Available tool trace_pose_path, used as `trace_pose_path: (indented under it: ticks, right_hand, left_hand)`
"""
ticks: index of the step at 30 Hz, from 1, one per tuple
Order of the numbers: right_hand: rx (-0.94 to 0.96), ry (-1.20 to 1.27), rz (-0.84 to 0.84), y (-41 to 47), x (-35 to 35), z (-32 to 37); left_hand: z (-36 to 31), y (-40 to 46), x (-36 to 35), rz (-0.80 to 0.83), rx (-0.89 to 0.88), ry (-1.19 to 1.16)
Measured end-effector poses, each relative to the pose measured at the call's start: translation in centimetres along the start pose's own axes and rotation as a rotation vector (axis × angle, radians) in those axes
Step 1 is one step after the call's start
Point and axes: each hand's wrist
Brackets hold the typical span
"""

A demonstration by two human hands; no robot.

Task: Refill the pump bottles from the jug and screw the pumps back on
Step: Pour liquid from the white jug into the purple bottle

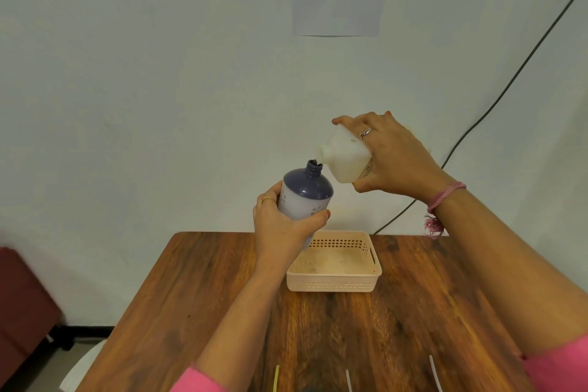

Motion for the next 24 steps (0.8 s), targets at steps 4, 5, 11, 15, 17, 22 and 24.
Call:
trace_pose_path:
  ticks: [4,5,11,15,17,22,24]
  right_hand:
    - [-0.003,0.004,-0.001,-0.04,0.05,-0.02]
    - [-0.004,0.003,0.001,-0.06,0.03,-0.04]
    - [-0.008,0.004,-0.002,-0.14,-0.13,-0.2]
    - [-0.008,0.003,0.003,-0.18,-0.09,-0.11]
    - [-0.009,-0.001,0.002,-0.16,-0.02,-0.11]
    - [-0.015,0.001,0.007,-0.15,0.06,-0.02]
    - [-0.019,-0.001,0.007,-0.11,0.12,0.06]
  left_hand:
    - [-0.06,-0.02,-0.02,-0.001,0.001,-0.002]
    - [-0.08,-0.04,-0.02,-0.002,0.0,-0.002]
    - [0.15,0.0,-0.2,-0.002,0.003,-0.004]
    - [0.32,0.01,-0.23,0.006,-0.003,0.0]
    - [0.35,0.05,-0.25,0.006,-0.005,0.005]
    - [0.41,0.11,-0.27,0.008,-0.013,0.006]
    - [0.42,0.15,-0.23,0.007,-0.011,0.001]
Point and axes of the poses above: each hand's wrist, its own y-axis towards the middle knuckle, its own x-axis out of the back of the hand, z = x × y, and after that the axes turned 11 degrees about -z, right-handed
